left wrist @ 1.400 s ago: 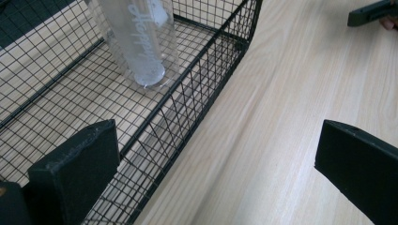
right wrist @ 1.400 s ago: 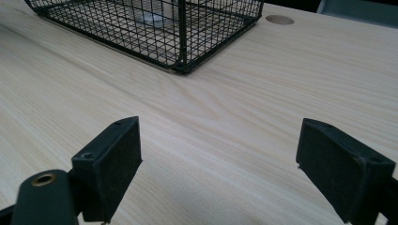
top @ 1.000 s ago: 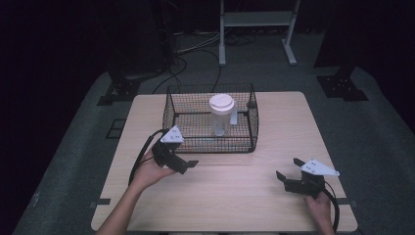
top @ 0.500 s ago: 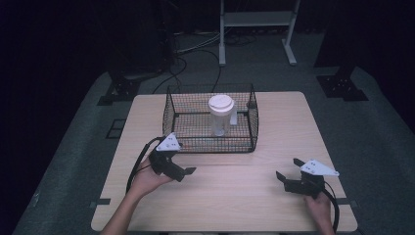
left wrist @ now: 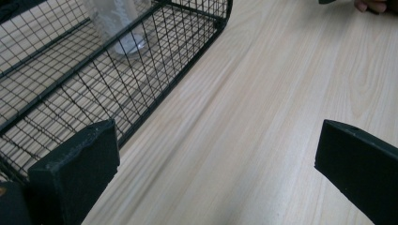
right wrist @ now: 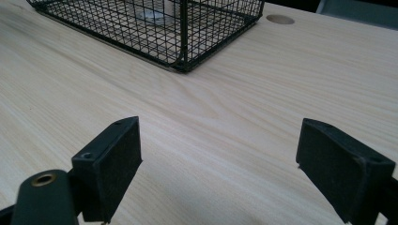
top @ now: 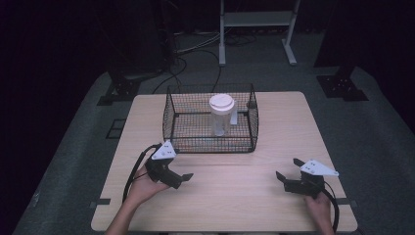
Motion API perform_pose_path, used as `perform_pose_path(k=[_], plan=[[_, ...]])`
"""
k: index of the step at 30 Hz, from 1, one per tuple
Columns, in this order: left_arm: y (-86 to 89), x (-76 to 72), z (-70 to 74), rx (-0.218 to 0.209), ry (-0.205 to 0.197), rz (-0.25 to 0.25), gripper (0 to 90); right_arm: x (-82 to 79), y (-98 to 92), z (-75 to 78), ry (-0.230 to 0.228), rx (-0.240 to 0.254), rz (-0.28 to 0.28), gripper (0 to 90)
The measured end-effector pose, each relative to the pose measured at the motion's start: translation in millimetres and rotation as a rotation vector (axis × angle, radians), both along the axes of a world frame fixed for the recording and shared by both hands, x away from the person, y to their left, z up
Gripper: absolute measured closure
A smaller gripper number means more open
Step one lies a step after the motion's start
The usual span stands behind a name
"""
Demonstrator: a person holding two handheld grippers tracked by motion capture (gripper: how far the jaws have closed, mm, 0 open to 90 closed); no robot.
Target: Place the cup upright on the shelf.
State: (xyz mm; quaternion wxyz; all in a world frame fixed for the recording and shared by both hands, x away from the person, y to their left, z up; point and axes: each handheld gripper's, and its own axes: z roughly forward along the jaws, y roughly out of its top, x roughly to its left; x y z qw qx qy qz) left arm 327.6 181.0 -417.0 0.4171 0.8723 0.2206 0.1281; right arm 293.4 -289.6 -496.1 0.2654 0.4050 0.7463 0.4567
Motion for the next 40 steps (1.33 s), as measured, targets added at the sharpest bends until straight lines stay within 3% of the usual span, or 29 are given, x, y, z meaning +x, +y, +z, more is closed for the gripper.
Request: perform_pose_path(k=[10, 33, 36, 40], plan=[[13.0, -11.8, -14.6, -0.021, 0.000, 0.027, 0.0, -0.2, 0.5, 0.0, 0.002, 0.000, -0.002, 13.5], [40.6, -46.2, -41.8, -0.125, -0.007, 0.099, 0.0, -0.4, 1.2, 0.0, -0.003, -0.007, 0.000, 13.5], [44.1, -51.4, -45.6, -0.126, -0.010, 0.112, 0.0, -0.5, 1.2, -0.1, -0.003, -0.008, 0.002, 13.5], [45.7, -61.3, -48.2, -0.098, -0.031, 0.123, 0.0, -0.4, 1.4, -0.1, -0.005, -0.009, 0.004, 13.5]])
